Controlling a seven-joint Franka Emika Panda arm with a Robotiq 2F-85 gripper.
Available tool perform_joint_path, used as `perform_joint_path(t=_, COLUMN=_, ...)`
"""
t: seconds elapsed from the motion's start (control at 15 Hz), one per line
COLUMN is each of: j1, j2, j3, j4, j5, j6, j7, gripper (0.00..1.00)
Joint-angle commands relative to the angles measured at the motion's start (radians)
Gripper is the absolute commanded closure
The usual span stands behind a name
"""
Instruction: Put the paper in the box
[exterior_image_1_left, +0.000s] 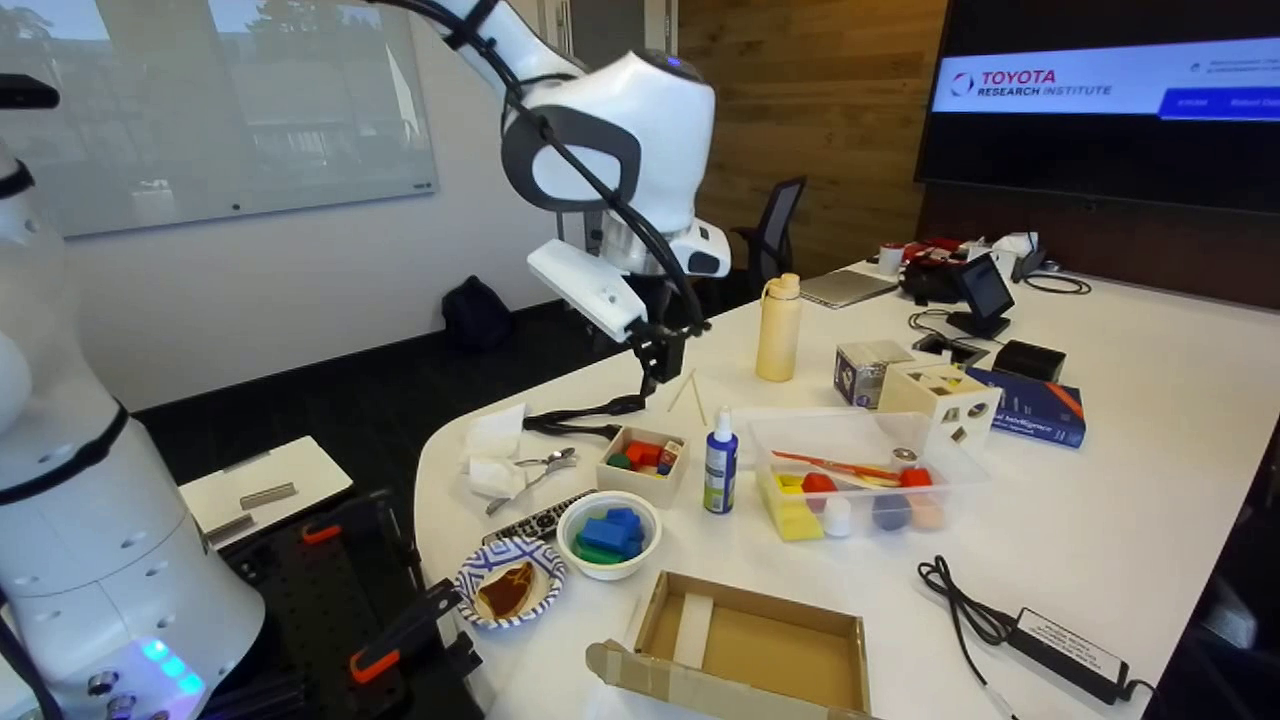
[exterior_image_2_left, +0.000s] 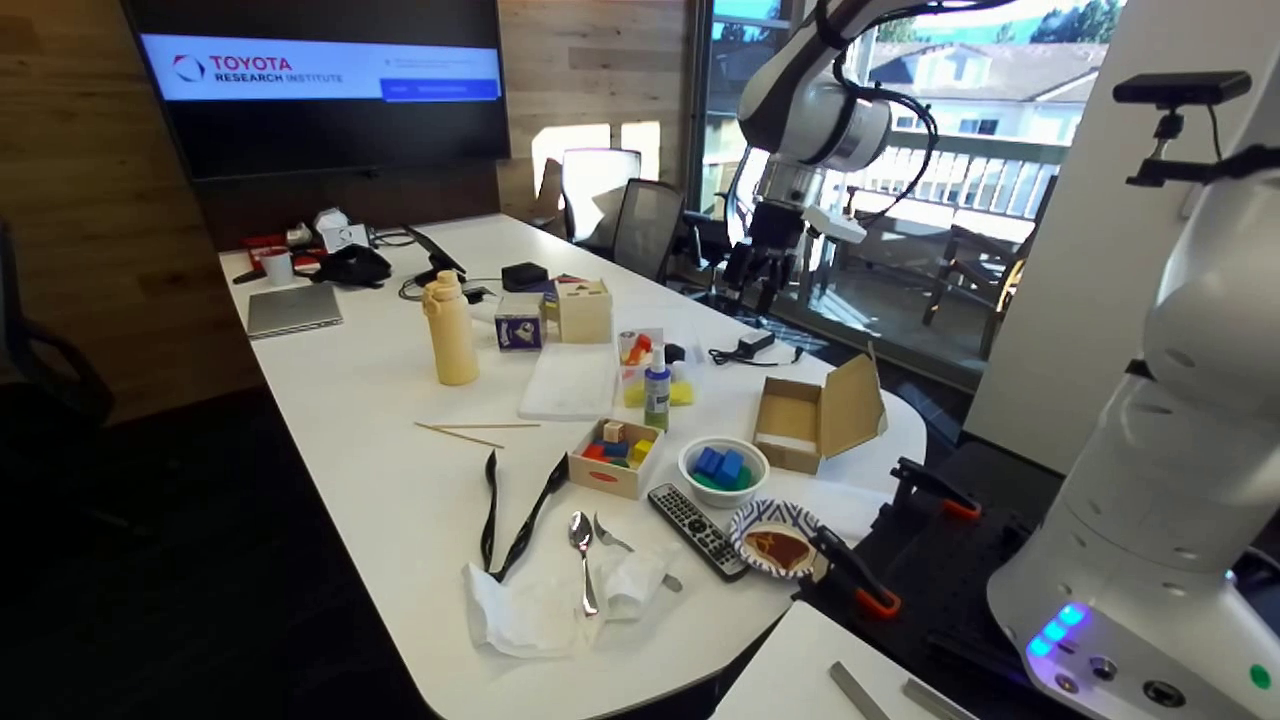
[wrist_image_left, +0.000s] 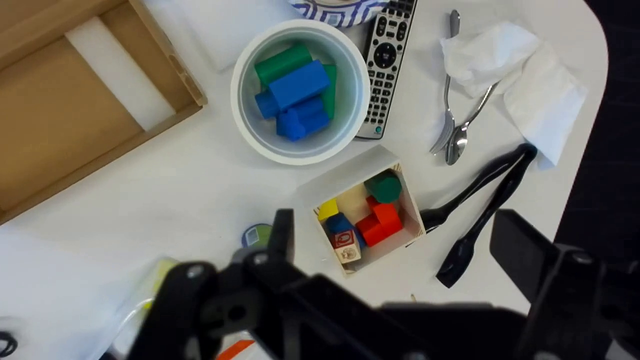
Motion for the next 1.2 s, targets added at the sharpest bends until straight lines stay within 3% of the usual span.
perform_joint_path(t=0.0, j1=-0.089, j2=0.165, j3=0.049, j4=0.102, j5=0.084, j6=-0.082, j7=-0.190, gripper=0.00)
perform_joint_path(t=0.4, j1=-0.213, j2=0.319, j3=0.113, j4=0.130, j5=0.055, j6=-0.130, j7=-0.290, gripper=0.00)
perform_joint_path(t=1.13, j1=-0.337, j2=0.546, j3=0.204, j4=0.159, j5=0.095, j6=-0.032, j7=-0.314, gripper=0.00)
